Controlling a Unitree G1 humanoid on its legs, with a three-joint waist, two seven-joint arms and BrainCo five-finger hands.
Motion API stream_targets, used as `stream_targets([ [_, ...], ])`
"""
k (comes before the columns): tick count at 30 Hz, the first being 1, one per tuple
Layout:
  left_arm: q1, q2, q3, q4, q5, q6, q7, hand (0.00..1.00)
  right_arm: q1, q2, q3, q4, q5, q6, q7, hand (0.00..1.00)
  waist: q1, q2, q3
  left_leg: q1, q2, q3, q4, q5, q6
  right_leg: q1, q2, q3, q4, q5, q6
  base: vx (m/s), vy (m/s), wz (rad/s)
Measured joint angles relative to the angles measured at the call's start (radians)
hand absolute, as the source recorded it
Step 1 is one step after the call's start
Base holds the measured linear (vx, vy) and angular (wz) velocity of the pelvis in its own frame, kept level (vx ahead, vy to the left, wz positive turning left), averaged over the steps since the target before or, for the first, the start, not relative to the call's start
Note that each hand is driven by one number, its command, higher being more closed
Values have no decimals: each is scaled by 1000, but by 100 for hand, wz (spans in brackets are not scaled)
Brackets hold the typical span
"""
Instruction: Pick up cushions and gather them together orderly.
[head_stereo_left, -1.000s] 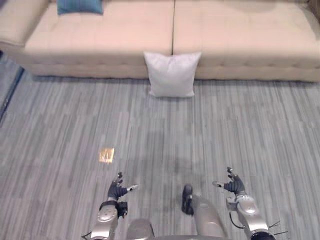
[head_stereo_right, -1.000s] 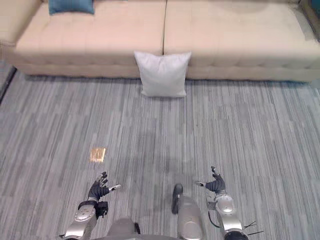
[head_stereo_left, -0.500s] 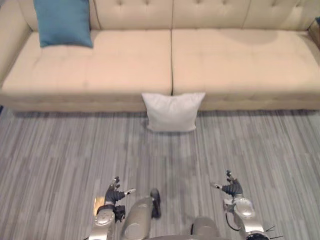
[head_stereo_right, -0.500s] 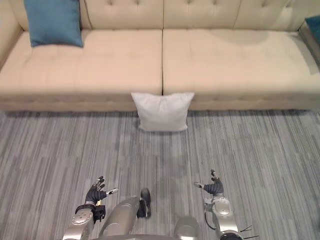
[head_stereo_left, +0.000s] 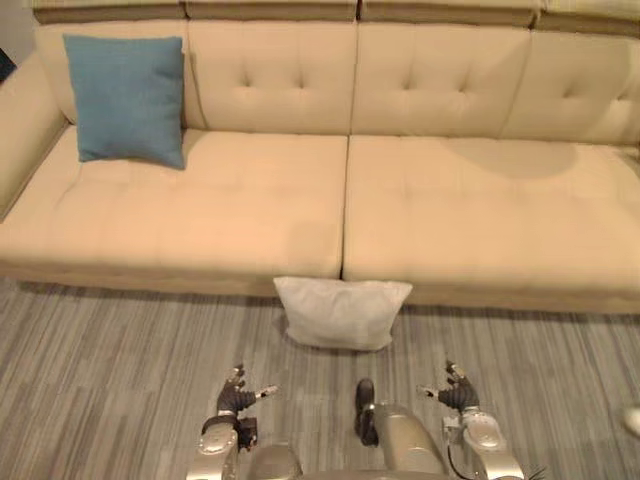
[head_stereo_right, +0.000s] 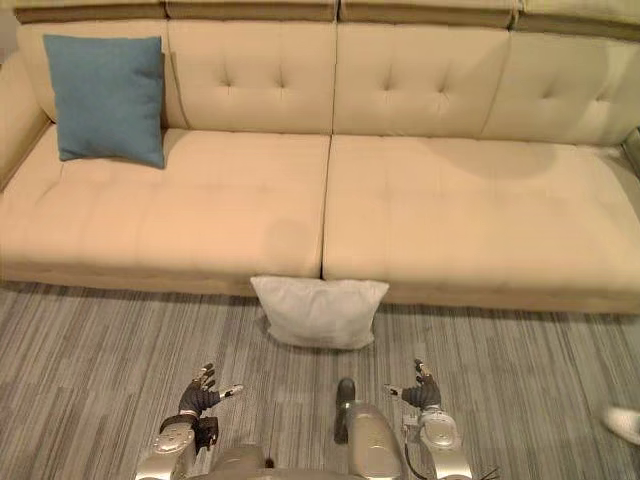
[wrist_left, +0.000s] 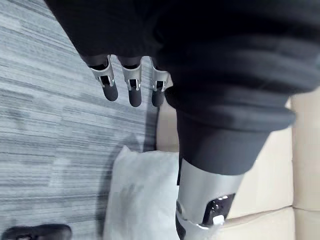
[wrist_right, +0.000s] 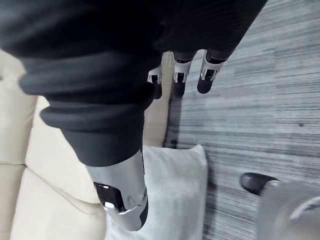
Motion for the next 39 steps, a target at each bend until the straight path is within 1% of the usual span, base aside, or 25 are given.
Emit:
stream_targets([
  [1,-1,-6,0,0,0,0,0,0,-3,-1,-8,-5,0,-3,-6,0,7,3,-1,-26,-3,2,-64,-5,8,15,0,8,-18,0,1,204,-2,-24],
  [3,-1,-5,0,2,0,1,0,0,-11,0,-22,3,1,-3,-7,0,14,6,-3,-65,-20,-29,-231,-1,2,23,-4,24,-24,-8,13,166,37,-28],
  [4,0,-5,-3,6,0,1,1,0,-10,-1,-29,19,1,-2,-8,0,14,10,-4,-65,-43,-63,-365,29,-24,28,-5,37,-23,-17,27,207,139,-28],
  [5,5,-7,-11,14,0,1,0,0,-6,-8,-36,37,1,0,-8,0,13,30,-10,-63,-48,-90,-457,113,-31,29,5,47,-15,-29,47,204,176,-35],
  [6,8,-5,-13,21,0,1,0,0,-5,-9,-37,47,0,1,-8,0,14,32,-6,-58,-50,-92,-459,132,-22,29,6,55,-7,-36,56,198,212,-36],
  [7,7,-1,-13,28,0,3,0,0,2,-5,-35,51,0,4,-7,0,14,24,-10,-48,-57,-81,-464,132,-22,28,-8,70,-2,-40,66,153,185,-18],
  [8,3,5,-13,30,0,3,0,0,14,-1,-37,52,0,4,-8,0,10,15,-14,-37,-88,-72,-492,131,-20,27,-37,76,-2,-49,87,154,210,-9],
  [10,-3,11,-13,30,0,2,1,0,26,0,-35,57,-1,5,-8,0,13,14,-14,-37,-103,-52,-494,119,-1,18,-53,97,1,-57,105,90,159,-15],
  [11,-2,28,-11,31,0,2,1,0,17,2,-32,58,-1,5,-8,0,16,12,-13,-43,-112,-28,-490,105,16,-7,-62,120,18,-64,116,48,101,-34],
  [12,-5,34,-7,31,0,2,2,0,10,2,-32,58,-1,5,-8,0,16,10,-12,-50,-117,-24,-487,101,18,-19,-65,123,25,-67,121,57,103,-34],
  [13,-11,51,-3,32,0,2,5,0,-9,1,-32,61,-1,5,-11,0,14,8,-7,-74,-122,-15,-467,95,27,-51,-71,133,50,-73,129,48,95,-25],
  [15,-64,82,5,31,-4,2,9,0,-72,0,-32,79,-1,5,-25,0,17,-1,50,-120,-114,-4,-402,81,36,-101,-71,152,102,-74,131,-10,82,-25],
  [16,-112,103,7,31,-27,-1,25,0,-123,0,-32,84,3,4,-39,0,26,-2,82,-183,-100,-4,-337,71,43,-164,-67,158,157,-75,131,-125,77,-18],
  [17,-134,111,9,31,-43,-4,34,0,-145,0,-32,84,9,3,-49,0,32,-3,94,-215,-94,-2,-310,65,44,-201,-67,163,186,-77,131,-182,107,-24],
  [18,-185,122,13,30,-59,-13,51,0,-187,-4,-32,82,15,-1,-55,0,43,-5,125,-264,-83,0,-264,39,45,-260,-66,174,243,-93,135,-185,81,-14],
  [19,-231,129,15,29,-82,-18,66,0,-222,-4,-32,79,33,-1,-70,0,43,-9,149,-327,-78,0,-206,10,50,-325,-67,175,302,-127,138,-150,47,-10],
  [20,-247,129,17,28,-91,-22,71,0,-238,-5,-32,78,38,0,-76,0,44,-8,158,-355,-73,0,-182,-2,55,-350,-67,175,325,-138,138,-171,36,-8],
  [21,-280,126,35,28,-116,-32,85,0,-284,-5,-27,78,47,0,-92,0,44,-8,179,-424,-57,-4,-118,-28,63,-419,-66,180,378,-153,139,-161,54,-17],
  [23,-360,107,69,27,-159,-34,111,0,-364,-11,-27,71,76,1,-125,0,42,-9,207,-567,-45,-9,-39,-50,65,-564,-67,184,454,-162,138,-219,47,-12],
  [25,-426,85,101,27,-187,-36,126,0,-438,-11,-27,70,91,1,-150,0,42,-9,242,-657,-35,-12,8,-50,68,-652,-65,185,497,-162,138,-131,-2,-7],
  [27,-486,59,126,17,-200,-36,140,0,-507,-10,-29,69,115,1,-176,0,41,-10,256,-744,-31,-19,42,-47,74,-738,-65,185,532,-162,138,-118,-29,-1],
  [28,-528,45,128,5,-205,-36,149,0,-561,-11,-29,66,119,1,-193,0,42,-8,275,-792,-28,-24,65,-43,80,-784,-65,183,561,-162,137,-107,-37,2],
  [32,-646,-4,128,-22,-207,-36,167,0,-726,-9,-25,50,134,1,-225,0,45,-8,304,-928,-16,-35,139,-43,80,-923,-68,179,646,-169,128,-22,-10,0],
  [35,-706,-40,125,-45,-207,-38,182,0,-818,-3,-1,43,149,2,-248,0,49,-8,305,-989,-12,-38,168,-43,81,-989,-69,179,682,-171,127,-52,-22,-1],
  [39,-754,-70,109,-70,-206,-39,203,0,-881,22,12,43,149,6,-275,0,47,-8,305,-1033,-11,-42,184,-37,89,-1032,-71,177,703,-170,127,-70,-25,2],
])
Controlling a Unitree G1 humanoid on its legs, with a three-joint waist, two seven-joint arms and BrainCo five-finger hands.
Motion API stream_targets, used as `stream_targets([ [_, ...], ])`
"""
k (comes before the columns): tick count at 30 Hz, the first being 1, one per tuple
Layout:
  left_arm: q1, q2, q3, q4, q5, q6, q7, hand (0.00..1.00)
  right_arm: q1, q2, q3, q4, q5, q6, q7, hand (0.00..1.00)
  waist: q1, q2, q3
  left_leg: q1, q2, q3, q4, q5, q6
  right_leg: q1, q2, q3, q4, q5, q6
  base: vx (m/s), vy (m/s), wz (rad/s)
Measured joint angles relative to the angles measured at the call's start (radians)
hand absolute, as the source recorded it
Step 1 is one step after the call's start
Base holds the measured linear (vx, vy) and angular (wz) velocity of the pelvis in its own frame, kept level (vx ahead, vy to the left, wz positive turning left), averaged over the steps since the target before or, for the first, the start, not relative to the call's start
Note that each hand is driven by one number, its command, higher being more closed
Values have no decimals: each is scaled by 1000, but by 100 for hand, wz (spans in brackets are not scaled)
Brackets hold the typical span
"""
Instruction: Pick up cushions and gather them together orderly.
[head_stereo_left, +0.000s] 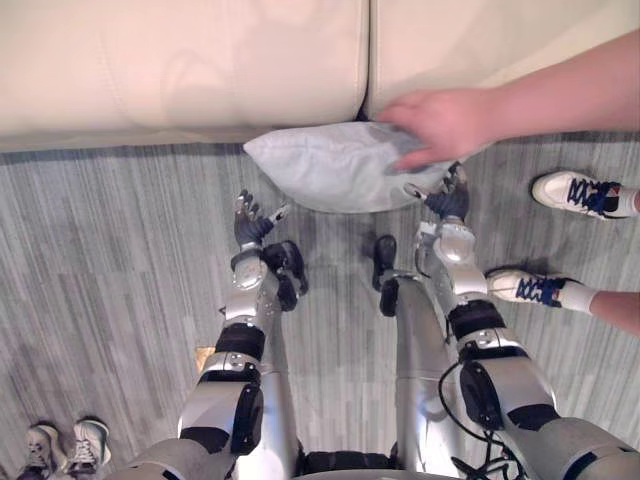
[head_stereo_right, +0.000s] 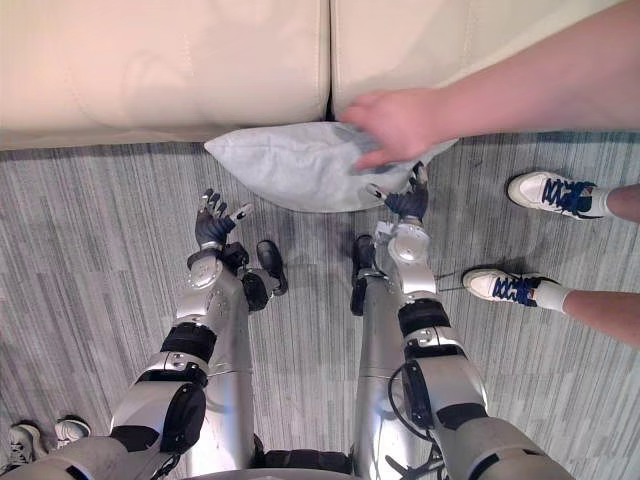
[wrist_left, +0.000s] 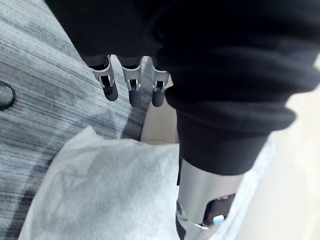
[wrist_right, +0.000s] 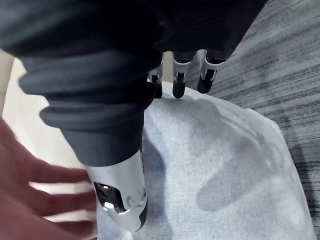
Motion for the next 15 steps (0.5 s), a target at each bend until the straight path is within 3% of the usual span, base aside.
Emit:
stream_targets([
  [8,-43,-9,-63,-29,11,-7,22,0,-3,21,19,-45,-33,2,-44,0,-4,0,0,-17,-5,-6,-25,25,-3,-18,-6,-13,-10,7,-10,-26,-14,4],
  [15,-46,-8,-96,-39,15,-15,23,0,37,-61,-10,-126,-66,-21,-85,0,-16,3,-2,33,-2,-12,-57,39,-17,33,2,-23,-37,14,-20,-4,-5,0],
])
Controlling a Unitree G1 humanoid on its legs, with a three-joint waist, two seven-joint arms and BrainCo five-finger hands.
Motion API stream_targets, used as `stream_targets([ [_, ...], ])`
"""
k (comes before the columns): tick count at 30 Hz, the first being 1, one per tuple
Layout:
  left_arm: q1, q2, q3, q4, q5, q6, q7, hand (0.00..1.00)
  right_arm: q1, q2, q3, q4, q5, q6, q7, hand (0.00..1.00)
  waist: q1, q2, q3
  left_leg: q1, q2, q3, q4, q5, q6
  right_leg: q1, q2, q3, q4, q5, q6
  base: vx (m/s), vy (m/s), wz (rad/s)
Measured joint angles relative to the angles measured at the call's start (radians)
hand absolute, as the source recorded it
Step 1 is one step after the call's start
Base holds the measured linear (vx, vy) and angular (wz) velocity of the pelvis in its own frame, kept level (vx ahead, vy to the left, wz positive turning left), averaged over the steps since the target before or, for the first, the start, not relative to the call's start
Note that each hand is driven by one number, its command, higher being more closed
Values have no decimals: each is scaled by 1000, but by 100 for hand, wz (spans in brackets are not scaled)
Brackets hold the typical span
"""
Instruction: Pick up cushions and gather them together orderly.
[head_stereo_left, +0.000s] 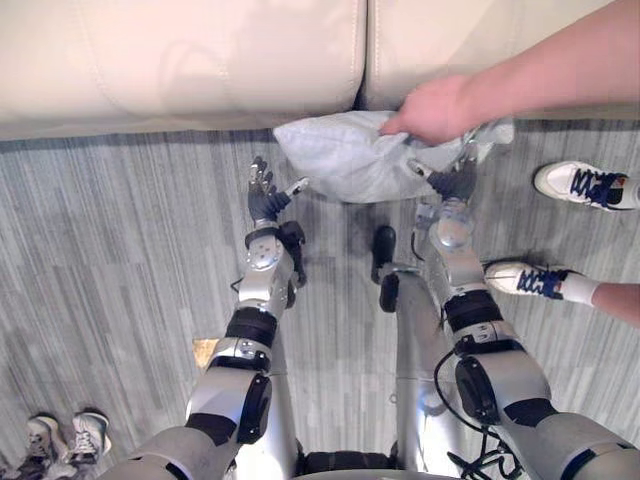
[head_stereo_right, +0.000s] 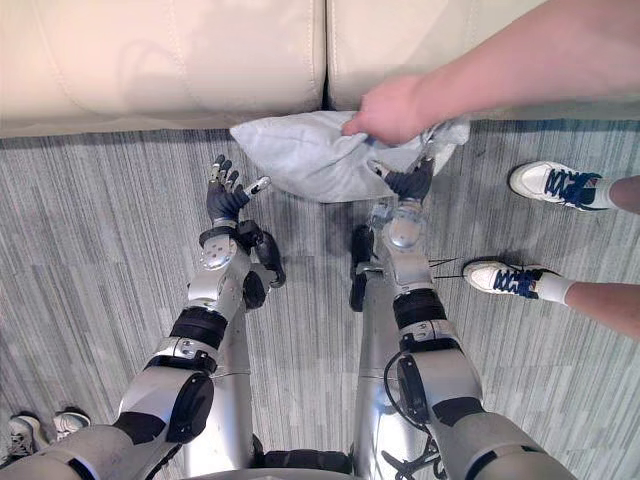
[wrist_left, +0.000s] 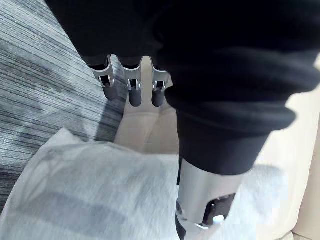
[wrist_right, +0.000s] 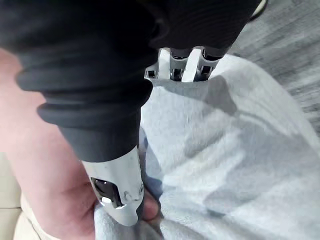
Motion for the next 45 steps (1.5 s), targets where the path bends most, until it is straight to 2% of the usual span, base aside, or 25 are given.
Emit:
stream_targets([
  [4,54,0,-47,-42,19,-2,-1,0,85,3,1,-2,-7,4,3,0,-4,6,-6,90,2,3,-60,20,-13,85,6,-10,-55,11,-16,-31,-64,2],
  [7,113,-1,-70,-61,37,-2,-5,0,167,25,15,-4,-10,20,37,0,6,10,-10,180,6,10,-111,25,-22,170,15,-14,-98,15,-23,1,-73,-3],
  [11,258,2,-114,-61,38,-2,-18,0,329,88,120,-76,-50,11,120,0,12,13,-102,296,7,12,-194,39,-39,291,20,-37,-177,18,-28,87,-47,6],
  [14,341,6,-141,-61,39,-2,-42,0,404,128,140,-79,-61,9,151,0,19,13,-114,422,-7,15,-263,51,-46,418,16,-46,-238,18,-28,134,-3,14],
  [16,406,13,-164,-59,40,-1,-59,0,475,141,140,-79,-77,9,167,0,29,10,-139,497,-20,19,-316,60,-51,492,11,-51,-280,18,-27,158,11,20],
  [17,473,28,-175,-39,59,-1,-83,0,566,140,128,-60,-91,10,191,0,35,9,-176,587,-44,22,-400,83,-55,575,-1,-59,-341,21,-23,155,5,23],
  [18,491,36,-175,-23,63,-1,-94,0,586,140,120,-38,-93,10,200,0,35,9,-190,613,-51,23,-429,92,-56,600,-3,-60,-363,25,-18,158,-8,23],
  [21,566,80,-163,106,98,6,-124,0,650,125,70,114,-93,15,229,0,24,9,-268,722,-79,26,-569,141,-67,698,-2,-64,-484,61,-12,167,-17,5],
  [23,616,104,-129,185,131,25,-156,0,691,102,23,200,-95,18,252,0,6,9,-293,810,-95,31,-673,178,-75,785,2,-66,-581,97,-4,171,7,-1],
  [27,660,112,-113,255,177,40,-183,0,762,71,-36,260,-94,22,274,0,3,9,-325,896,-111,46,-748,196,-72,874,4,-62,-670,126,4,85,40,-6],
  [29,694,112,-79,282,196,43,-185,0,792,64,-44,299,-92,22,285,0,-16,7,-355,950,-113,59,-788,201,-72,931,6,-53,-729,147,12,72,34,-10],
  [36,723,119,-77,310,204,46,-203,0,791,80,-44,325,-84,22,313,0,-18,-3,-375,1009,-118,139,-809,199,-72,946,31,71,-791,208,16,-24,21,-53],
  [38,721,120,-76,309,204,46,-204,0,779,81,-43,325,-81,22,314,0,-18,-11,-375,1009,-114,175,-793,180,-60,919,43,137,-794,230,18,-104,17,-102],
  [40,723,117,-57,309,204,46,-205,0,756,80,-41,323,-75,22,314,0,-19,-27,-368,1008,-103,251,-728,116,-64,884,64,255,-799,253,34,-131,34,-144],
  [41,725,117,-50,309,204,46,-204,0,750,80,-39,321,-74,22,314,0,-19,-32,-365,1008,-103,268,-710,96,-65,872,71,281,-806,256,36,-158,34,-169],
  [42,728,120,-38,308,203,47,-204,0,741,79,-33,314,-73,22,314,0,-21,-39,-363,1010,-91,329,-689,62,-55,862,70,280,-841,252,22,-150,38,-183],
  [44,725,121,-38,306,203,47,-204,0,723,80,-29,317,-73,22,314,0,-18,-35,-360,1019,-47,430,-672,50,-61,839,46,100,-842,243,-45,-65,10,-185],
  [45,727,130,-38,307,204,48,-205,0,719,79,-20,320,-74,23,314,0,-19,-38,-361,1035,-16,518,-641,47,-56,813,12,-153,-786,220,-120,45,-18,-178],
])
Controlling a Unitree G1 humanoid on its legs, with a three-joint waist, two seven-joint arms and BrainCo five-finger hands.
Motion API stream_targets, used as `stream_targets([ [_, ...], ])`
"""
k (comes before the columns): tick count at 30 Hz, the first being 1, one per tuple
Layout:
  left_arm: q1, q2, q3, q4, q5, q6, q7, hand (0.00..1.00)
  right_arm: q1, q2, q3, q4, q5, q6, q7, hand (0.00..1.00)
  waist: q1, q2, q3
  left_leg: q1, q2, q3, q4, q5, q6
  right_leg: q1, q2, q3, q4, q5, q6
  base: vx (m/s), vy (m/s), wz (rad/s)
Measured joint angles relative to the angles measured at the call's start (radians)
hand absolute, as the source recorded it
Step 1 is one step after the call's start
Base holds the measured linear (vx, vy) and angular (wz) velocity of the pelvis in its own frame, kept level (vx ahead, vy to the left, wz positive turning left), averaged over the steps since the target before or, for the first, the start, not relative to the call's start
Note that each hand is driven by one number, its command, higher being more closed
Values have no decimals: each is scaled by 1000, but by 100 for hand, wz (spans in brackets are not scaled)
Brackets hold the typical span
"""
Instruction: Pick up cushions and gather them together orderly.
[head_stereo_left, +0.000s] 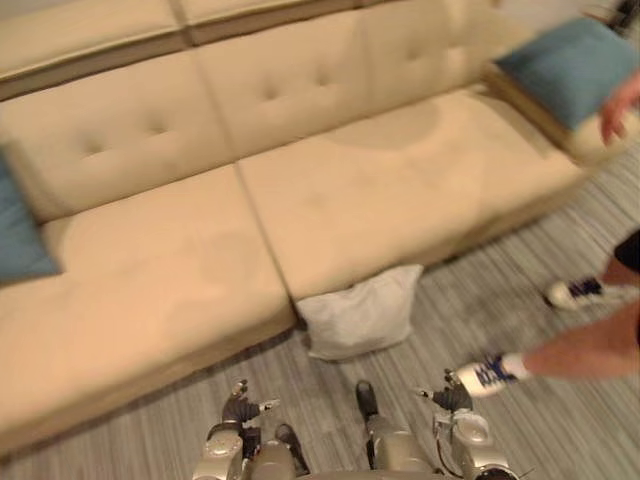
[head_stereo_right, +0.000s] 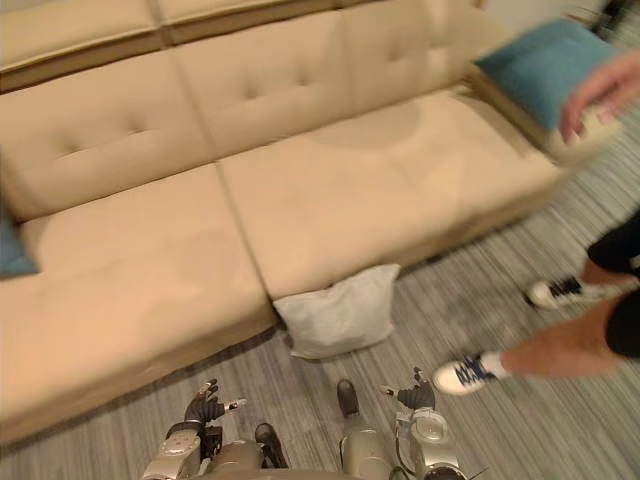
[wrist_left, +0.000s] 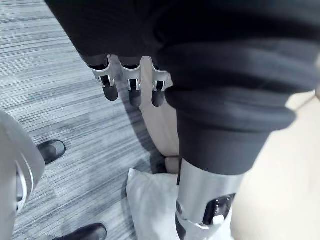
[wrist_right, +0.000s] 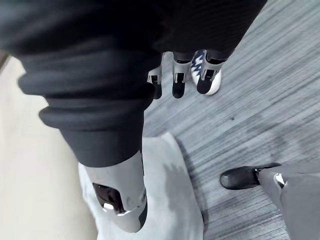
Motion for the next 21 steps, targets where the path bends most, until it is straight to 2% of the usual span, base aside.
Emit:
stream_targets([
  [1,2,8,-1,-1,0,1,-1,0,-1,-8,5,6,-2,0,-1,0,-4,9,4,24,22,57,29,-13,0,4,-48,-195,41,-26,-39,81,-1,-177],
  [2,7,8,0,-1,0,1,-1,0,0,-9,7,8,-3,1,-1,0,-3,11,6,38,31,79,41,-17,1,8,-74,-293,70,-38,-56,131,-45,-169],
  [3,12,18,0,-3,0,1,-2,0,-1,-7,14,16,-4,1,-1,0,-1,9,5,66,38,100,54,-18,0,13,-122,-437,134,-42,-73,138,-95,-130],
  [4,13,21,0,-3,0,1,-2,0,1,-7,20,15,-5,1,0,0,-1,9,5,75,37,101,54,-20,-4,14,-132,-454,151,-30,-73,148,-188,-175],
  [5,14,29,0,-2,0,3,-2,0,6,-17,31,13,-14,1,1,0,-2,22,13,120,45,95,54,-45,-44,5,-118,-409,200,-16,12,104,-158,-120],
  [6,11,27,-1,-2,0,5,-1,0,4,-21,31,12,-15,1,1,0,-4,35,16,129,53,91,54,-53,-55,-3,-111,-392,216,-28,12,173,-172,-144],
  [7,-3,23,-3,-2,0,5,-1,0,-4,-29,33,9,-17,2,0,0,-8,48,17,142,61,89,62,-58,-62,-37,-102,-348,267,-66,9,162,-121,-92],
  [9,-8,11,-3,-4,0,5,-1,0,-5,-35,44,10,-20,13,0,0,-12,52,21,152,79,65,105,-58,-62,-52,-87,-310,307,-114,15,162,-160,-80],
  [10,-2,-6,-2,-3,-1,5,-1,0,-5,-44,66,10,-21,18,1,0,-6,61,21,127,127,5,233,-54,-55,-40,-56,-280,309,-141,16,163,-180,-81],
  [11,2,-20,-1,-4,-2,5,-1,0,-17,-55,93,14,-21,19,0,0,7,69,25,80,158,-87,354,-59,-28,-21,-27,-252,284,-143,17,133,-124,-86],
  [12,3,-30,0,-4,-2,5,-1,0,-27,-60,100,16,-22,19,0,0,14,76,30,49,151,-159,397,-73,-27,-8,-12,-235,266,-142,18,127,-47,-82],
  [13,6,-52,0,-4,-8,5,-1,0,-46,-65,107,23,-22,19,0,0,28,83,34,-20,105,-295,436,-101,-49,24,-4,-223,226,-135,26,100,11,-58],
  [15,26,-67,0,-16,-10,5,-1,0,-54,-68,107,27,-22,19,0,0,34,82,35,-86,37,-363,380,-105,-54,73,-13,-210,193,-123,25,165,65,-31],
  [17,46,-68,1,-33,-15,2,0,0,-55,-68,109,27,-24,18,-1,0,46,85,38,-131,2,-391,290,-101,-56,97,-17,-204,184,-124,37,187,123,-21],
  [18,51,-69,4,-36,-23,-1,0,0,-56,-72,109,28,-32,18,-1,0,63,97,36,-155,-24,-407,182,-57,-44,100,-17,-193,190,-121,48,241,184,-38],
  [19,52,-71,29,-41,-32,-5,1,0,-58,-74,119,36,-47,19,-1,0,88,90,36,-126,-53,-405,138,-22,9,104,-29,-173,192,-117,81,202,155,-20],
  [21,51,-69,40,-39,-34,-9,2,0,-61,-73,125,36,-61,19,1,0,85,87,36,-107,-85,-416,103,-16,21,127,-48,-185,166,-109,98,241,158,17],
])
